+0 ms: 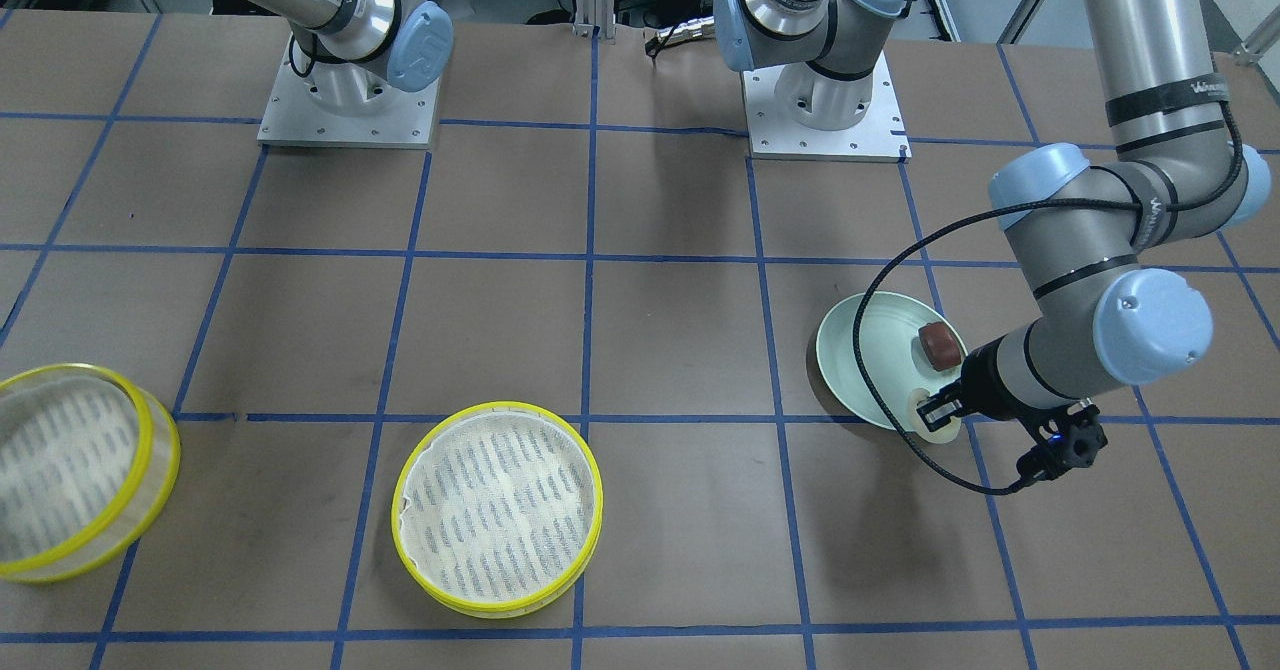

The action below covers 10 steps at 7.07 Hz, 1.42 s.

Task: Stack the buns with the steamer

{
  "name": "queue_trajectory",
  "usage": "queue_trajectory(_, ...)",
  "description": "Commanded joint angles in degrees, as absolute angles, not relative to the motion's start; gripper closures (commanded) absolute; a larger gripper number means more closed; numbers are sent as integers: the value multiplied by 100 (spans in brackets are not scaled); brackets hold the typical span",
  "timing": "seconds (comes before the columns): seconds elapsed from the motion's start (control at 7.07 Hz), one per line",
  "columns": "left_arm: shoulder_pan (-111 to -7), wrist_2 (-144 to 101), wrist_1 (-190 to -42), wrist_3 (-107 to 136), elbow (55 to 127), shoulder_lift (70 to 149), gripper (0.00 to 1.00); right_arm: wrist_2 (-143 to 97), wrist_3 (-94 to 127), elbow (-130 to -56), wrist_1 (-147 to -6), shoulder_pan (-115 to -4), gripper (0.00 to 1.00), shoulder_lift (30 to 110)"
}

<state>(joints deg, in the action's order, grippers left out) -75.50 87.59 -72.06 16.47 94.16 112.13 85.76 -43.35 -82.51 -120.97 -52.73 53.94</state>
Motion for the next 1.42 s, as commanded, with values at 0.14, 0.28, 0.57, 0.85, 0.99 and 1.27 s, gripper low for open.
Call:
queue_trajectory(0.14, -8530, 7972, -6815, 3117, 9062, 10829, 100, 8631, -4254, -8244, -11857, -5291, 100, 5721)
queue_trajectory(0.28, -8908, 7702, -6098, 3686, 9070, 10906, 100, 8631, -4202, -8244, -11830, -5317, 100, 5800)
queue_trajectory(0.57, -9332, 6555, -4620, 4654, 9149, 11143, 100, 8622, -4018, -8244, -11681, -5361, 100, 5889)
queue_trajectory(0.85, -9815, 6373, -3993, 5105, 9167, 11468, 100, 8639, -3842, -8296, -11681, -5492, 100, 5924)
queue_trajectory(0.99, -9957, 5981, -3660, 5254, 9193, 11713, 100, 8631, -3658, -8349, -11646, -5545, 100, 6020)
queue_trajectory(1.27, -10142, 5695, -3560, 5256, 9420, 11952, 100, 8640, -3323, -8516, -11663, -5869, 100, 6292)
